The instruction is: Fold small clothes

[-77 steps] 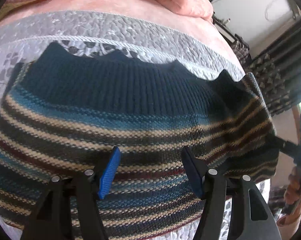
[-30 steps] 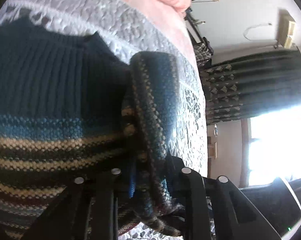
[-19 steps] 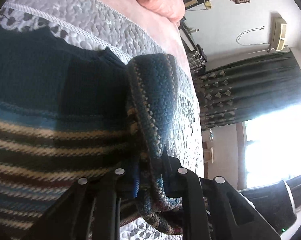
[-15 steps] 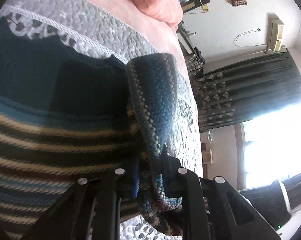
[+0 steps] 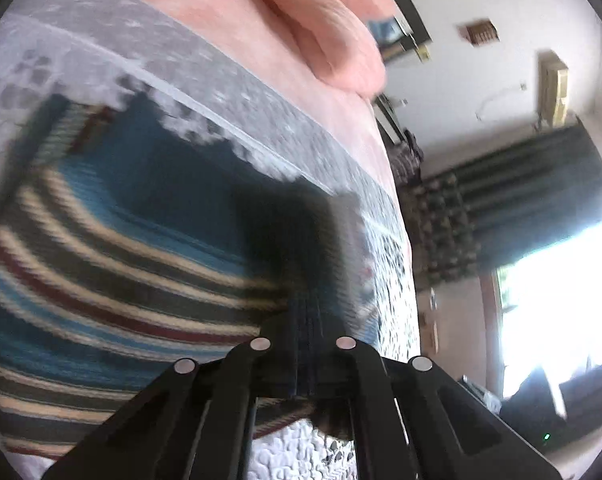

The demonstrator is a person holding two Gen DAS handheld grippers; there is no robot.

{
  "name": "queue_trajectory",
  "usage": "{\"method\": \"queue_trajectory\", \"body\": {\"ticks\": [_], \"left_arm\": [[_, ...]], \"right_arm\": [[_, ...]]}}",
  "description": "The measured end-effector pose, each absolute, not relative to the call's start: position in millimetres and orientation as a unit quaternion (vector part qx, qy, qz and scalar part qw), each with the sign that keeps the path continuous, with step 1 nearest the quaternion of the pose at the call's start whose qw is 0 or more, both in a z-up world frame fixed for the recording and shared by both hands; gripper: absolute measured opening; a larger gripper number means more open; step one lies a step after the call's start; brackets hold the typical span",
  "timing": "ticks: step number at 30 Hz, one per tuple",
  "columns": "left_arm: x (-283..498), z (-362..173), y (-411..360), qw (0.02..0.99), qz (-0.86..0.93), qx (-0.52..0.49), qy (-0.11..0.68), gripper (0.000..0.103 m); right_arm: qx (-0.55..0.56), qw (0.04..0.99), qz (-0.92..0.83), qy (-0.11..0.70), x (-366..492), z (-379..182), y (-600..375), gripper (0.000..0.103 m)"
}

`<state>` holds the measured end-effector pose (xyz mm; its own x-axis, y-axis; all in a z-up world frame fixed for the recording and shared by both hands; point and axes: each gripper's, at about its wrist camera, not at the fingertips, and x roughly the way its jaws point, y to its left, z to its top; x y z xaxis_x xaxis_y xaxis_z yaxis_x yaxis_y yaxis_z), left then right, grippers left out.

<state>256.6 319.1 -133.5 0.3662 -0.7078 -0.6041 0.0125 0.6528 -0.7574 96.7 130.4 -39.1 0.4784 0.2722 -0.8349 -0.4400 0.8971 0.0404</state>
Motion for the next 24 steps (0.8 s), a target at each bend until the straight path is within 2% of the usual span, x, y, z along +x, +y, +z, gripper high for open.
{"method": "queue_trajectory", "body": {"ticks": [5, 6, 8, 9, 10, 14, 18, 24], "left_arm": [[257.2, -151.6, 324.7, 0.726, -0.242, -0.368, 0.528, 0.005], [255.9, -155.1, 320.9, 0.718, -0.248, -0.374, 0.532, 0.011], [256.5, -161.7, 312.8, 0.705, -0.262, -0.385, 0.535, 0.03], [257.6, -163.9, 306.5, 0.701, -0.267, -0.389, 0.536, 0.046], [258.3, -165.9, 299.4, 0.696, -0.272, -0.393, 0.536, 0.057], [266.3, -175.2, 266.5, 0.674, -0.298, -0.402, 0.543, 0.063], [268.1, -178.3, 251.0, 0.666, -0.302, -0.408, 0.547, 0.068], [267.8, -186.7, 240.8, 0.677, -0.278, -0.385, 0.562, 0.071]], "right_arm": [[-0.093, 0.851, 0.209, 0.472, 97.9, -44.5, 138.8, 0.047], [-0.089, 0.85, 0.21, 0.475, 98.1, -46.4, 139.2, 0.047], [-0.085, 0.849, 0.21, 0.478, 98.0, -49.5, 138.9, 0.047], [-0.084, 0.848, 0.209, 0.48, 97.6, -50.4, 137.7, 0.047], [-0.081, 0.848, 0.208, 0.48, 96.9, -50.0, 136.0, 0.048], [-0.033, 0.856, 0.199, 0.476, 98.7, -40.2, 104.8, 0.054], [0.042, 0.858, 0.182, 0.479, 113.3, -35.2, 62.9, 0.054], [0.089, 0.841, 0.147, 0.513, 153.7, -69.8, 39.5, 0.054]]}}
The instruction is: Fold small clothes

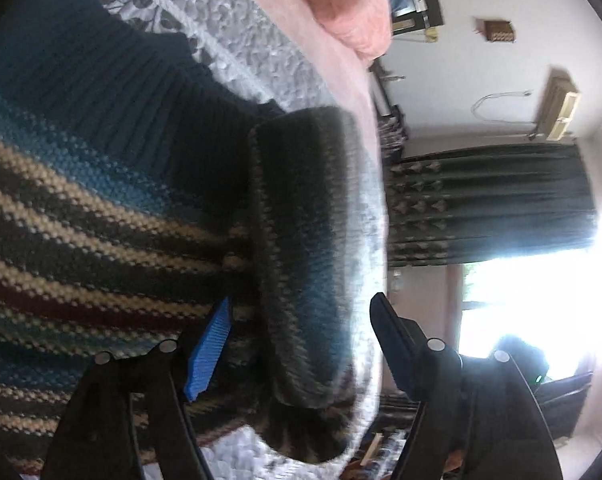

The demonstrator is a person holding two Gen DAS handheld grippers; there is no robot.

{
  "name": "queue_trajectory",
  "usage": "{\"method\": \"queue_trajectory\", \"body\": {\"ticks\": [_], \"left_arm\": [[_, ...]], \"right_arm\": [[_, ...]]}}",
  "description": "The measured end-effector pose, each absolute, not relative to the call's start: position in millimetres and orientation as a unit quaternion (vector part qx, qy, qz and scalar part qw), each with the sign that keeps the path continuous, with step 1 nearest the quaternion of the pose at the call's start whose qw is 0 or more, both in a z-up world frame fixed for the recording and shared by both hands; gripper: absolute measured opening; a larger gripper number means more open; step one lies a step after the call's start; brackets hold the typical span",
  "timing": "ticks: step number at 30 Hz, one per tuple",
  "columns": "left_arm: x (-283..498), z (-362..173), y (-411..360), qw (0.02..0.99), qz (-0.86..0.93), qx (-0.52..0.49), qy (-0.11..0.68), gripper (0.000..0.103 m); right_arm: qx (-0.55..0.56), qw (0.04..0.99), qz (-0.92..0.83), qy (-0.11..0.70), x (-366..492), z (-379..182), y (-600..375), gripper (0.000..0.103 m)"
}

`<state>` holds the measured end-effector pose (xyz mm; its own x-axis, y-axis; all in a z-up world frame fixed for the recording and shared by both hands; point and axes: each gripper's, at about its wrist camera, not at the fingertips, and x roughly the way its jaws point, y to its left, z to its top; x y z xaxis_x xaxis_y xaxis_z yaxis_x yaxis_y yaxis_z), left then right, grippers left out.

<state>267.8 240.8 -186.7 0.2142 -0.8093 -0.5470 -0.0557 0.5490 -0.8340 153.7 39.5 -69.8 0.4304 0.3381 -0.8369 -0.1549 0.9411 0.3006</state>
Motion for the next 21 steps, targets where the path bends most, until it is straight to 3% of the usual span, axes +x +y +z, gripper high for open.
{"method": "queue_trajectory", "body": {"ticks": [7, 18, 20, 21], "left_arm": [[253.4, -193.7, 250.5, 0.684, -0.275, -0.376, 0.562, 0.077], [264.3, -204.5, 228.0, 0.662, -0.277, -0.41, 0.563, 0.077], [264.0, -201.1, 223.7, 0.671, -0.271, -0.402, 0.562, 0.064], [265.5, -200.5, 220.7, 0.678, -0.263, -0.388, 0.566, 0.05]], "right_arm": [[0.107, 0.809, 0.151, 0.558, 172.6, -122.3, 53.7, 0.057], [0.135, 0.806, 0.154, 0.555, 172.5, -127.3, 51.1, 0.06], [0.14, 0.806, 0.152, 0.555, 172.9, -127.7, 49.6, 0.06], [0.141, 0.806, 0.152, 0.554, 172.4, -127.1, 49.4, 0.06]]}}
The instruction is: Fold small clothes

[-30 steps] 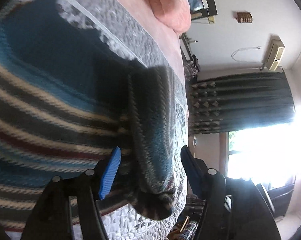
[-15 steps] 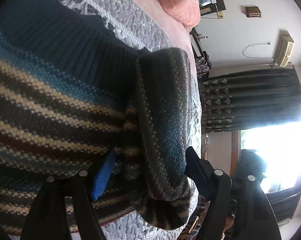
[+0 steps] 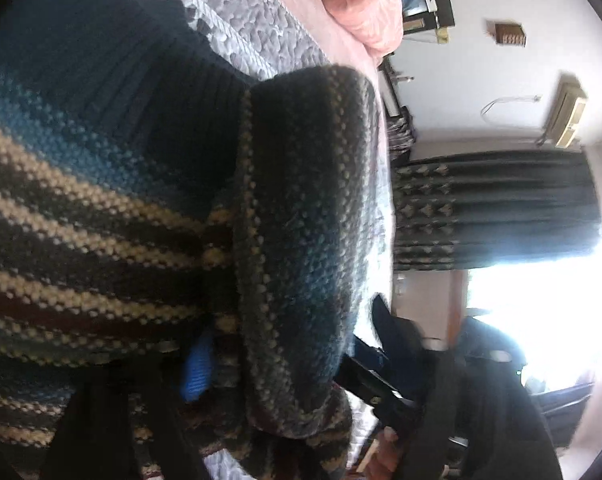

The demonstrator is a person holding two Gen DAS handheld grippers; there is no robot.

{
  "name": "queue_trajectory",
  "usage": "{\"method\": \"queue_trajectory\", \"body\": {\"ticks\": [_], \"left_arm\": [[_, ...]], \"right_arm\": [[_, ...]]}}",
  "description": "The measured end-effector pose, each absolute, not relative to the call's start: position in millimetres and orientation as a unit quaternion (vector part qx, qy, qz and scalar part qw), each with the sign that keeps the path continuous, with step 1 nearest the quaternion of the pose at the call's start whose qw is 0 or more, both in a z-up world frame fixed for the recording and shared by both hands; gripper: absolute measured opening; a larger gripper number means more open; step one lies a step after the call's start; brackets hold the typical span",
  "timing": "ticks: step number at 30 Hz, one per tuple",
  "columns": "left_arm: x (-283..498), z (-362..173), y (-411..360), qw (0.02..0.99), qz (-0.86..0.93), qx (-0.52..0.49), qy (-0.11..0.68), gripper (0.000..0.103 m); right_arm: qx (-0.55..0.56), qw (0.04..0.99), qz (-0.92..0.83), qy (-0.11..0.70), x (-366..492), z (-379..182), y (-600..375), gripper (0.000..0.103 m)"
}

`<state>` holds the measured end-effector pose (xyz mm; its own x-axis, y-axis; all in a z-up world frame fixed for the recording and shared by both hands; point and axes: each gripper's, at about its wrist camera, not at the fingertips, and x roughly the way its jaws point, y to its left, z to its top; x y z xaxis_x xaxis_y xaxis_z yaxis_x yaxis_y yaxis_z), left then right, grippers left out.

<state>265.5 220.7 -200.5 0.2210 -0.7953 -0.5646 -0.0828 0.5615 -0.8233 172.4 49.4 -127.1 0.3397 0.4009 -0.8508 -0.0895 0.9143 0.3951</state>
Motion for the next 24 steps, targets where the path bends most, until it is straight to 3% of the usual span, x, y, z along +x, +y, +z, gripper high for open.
{"method": "queue_trajectory", "body": {"ticks": [2, 4, 9, 16, 24], "left_arm": [[267.3, -198.8, 217.9, 0.693, -0.252, -0.368, 0.567, 0.034], [266.6, -194.9, 220.3, 0.695, -0.252, -0.375, 0.559, 0.028], [256.2, -170.7, 245.9, 0.714, -0.257, -0.384, 0.525, 0.025], [244.4, -129.1, 327.5, 0.756, -0.243, -0.364, 0.487, 0.025], [229.4, -122.5, 373.2, 0.758, -0.23, -0.372, 0.484, 0.025]], "right_arm": [[0.143, 0.806, 0.154, 0.553, 171.4, -126.2, 49.0, 0.06], [0.147, 0.807, 0.156, 0.55, 167.8, -122.4, 48.0, 0.06], [0.163, 0.813, 0.169, 0.532, 157.4, -106.0, 46.3, 0.06], [0.065, 0.831, 0.171, 0.526, 149.1, -88.1, 95.3, 0.06], [-0.023, 0.829, 0.196, 0.523, 138.7, -94.3, 163.9, 0.059]]}}
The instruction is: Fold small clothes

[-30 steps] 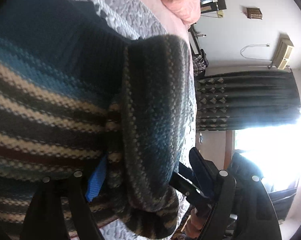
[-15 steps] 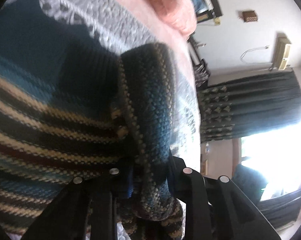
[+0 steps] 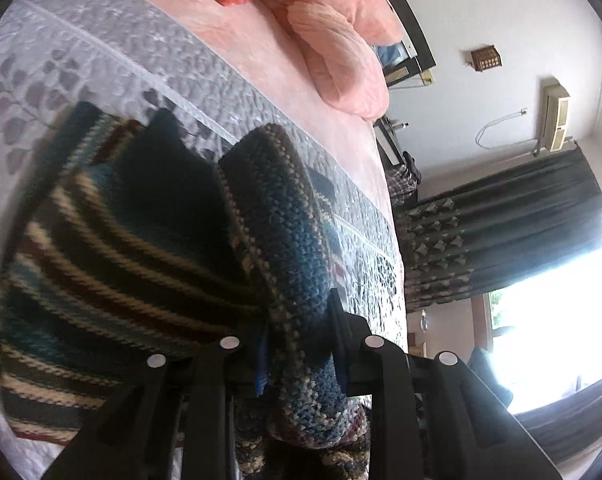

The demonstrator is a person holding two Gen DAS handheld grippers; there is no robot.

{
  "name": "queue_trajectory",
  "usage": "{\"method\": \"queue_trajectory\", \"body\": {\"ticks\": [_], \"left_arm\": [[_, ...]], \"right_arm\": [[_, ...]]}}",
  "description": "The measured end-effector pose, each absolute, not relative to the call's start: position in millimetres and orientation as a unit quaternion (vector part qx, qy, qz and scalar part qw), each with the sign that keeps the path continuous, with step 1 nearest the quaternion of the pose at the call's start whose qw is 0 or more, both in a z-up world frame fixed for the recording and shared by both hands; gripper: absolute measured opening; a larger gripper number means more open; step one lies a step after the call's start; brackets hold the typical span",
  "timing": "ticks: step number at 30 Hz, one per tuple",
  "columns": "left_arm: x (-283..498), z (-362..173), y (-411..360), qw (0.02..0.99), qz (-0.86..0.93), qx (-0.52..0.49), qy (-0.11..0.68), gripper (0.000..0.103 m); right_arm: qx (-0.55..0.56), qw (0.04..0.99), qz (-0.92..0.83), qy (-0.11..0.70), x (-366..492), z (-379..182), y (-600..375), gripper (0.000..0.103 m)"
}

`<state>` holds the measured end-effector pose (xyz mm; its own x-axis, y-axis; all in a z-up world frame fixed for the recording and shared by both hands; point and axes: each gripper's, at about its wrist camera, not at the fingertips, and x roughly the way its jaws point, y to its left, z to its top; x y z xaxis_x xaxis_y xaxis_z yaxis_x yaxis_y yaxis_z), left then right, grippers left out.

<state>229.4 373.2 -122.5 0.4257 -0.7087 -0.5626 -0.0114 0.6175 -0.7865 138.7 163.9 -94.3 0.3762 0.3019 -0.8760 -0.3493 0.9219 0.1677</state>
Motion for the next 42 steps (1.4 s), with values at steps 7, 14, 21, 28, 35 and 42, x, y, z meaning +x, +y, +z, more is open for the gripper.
{"method": "queue_trajectory", "body": {"ticks": [7, 14, 21, 28, 35, 42], "left_arm": [[216.0, -116.7, 398.1, 0.763, -0.221, -0.387, 0.468, 0.025], [206.7, -112.7, 447.2, 0.78, -0.192, -0.393, 0.448, 0.025], [212.2, -147.0, 478.0, 0.771, -0.17, -0.396, 0.469, 0.025], [204.3, -159.9, 483.3, 0.76, -0.152, -0.412, 0.479, 0.04], [162.0, -128.9, 475.0, 0.768, -0.155, -0.381, 0.49, 0.066], [133.6, -140.1, 446.8, 0.743, -0.164, -0.37, 0.533, 0.071]], "right_arm": [[-0.024, 0.818, 0.227, 0.528, 134.1, -99.5, 196.7, 0.059], [-0.027, 0.807, 0.26, 0.529, 133.4, -102.4, 237.5, 0.059], [-0.033, 0.798, 0.266, 0.541, 138.2, -115.2, 261.1, 0.06], [-0.04, 0.791, 0.265, 0.551, 139.5, -126.3, 266.9, 0.061], [-0.018, 0.784, 0.27, 0.558, 149.4, -126.8, 260.3, 0.06], [-0.009, 0.784, 0.27, 0.56, 148.4, -121.1, 256.7, 0.059]]}}
